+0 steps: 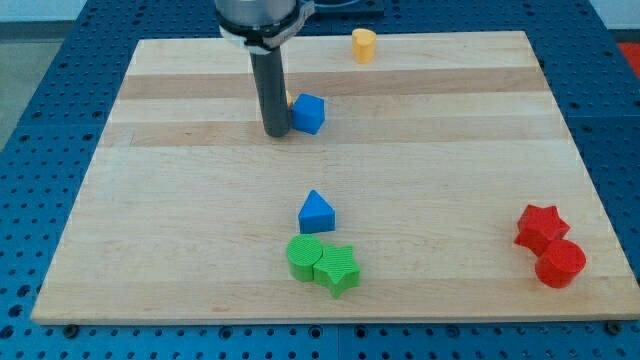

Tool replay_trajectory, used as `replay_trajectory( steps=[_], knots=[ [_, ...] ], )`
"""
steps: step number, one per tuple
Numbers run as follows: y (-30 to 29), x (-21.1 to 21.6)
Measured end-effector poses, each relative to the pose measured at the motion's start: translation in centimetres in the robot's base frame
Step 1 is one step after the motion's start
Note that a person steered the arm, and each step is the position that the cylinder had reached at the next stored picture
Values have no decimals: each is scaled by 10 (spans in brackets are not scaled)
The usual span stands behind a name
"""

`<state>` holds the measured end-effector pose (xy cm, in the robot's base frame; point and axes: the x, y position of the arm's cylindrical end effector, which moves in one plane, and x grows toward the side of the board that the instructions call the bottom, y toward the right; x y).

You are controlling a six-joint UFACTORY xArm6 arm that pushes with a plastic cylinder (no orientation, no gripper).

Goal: Push the yellow hexagon close to the yellow heart

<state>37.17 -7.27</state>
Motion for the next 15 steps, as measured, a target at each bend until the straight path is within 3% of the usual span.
replay_trajectory(
  steps=[1,4,6,9,15],
  knots=[
    [0,-30],
    [-31,-52],
    [22,-53],
    [28,-96],
    [73,-111]
  ],
)
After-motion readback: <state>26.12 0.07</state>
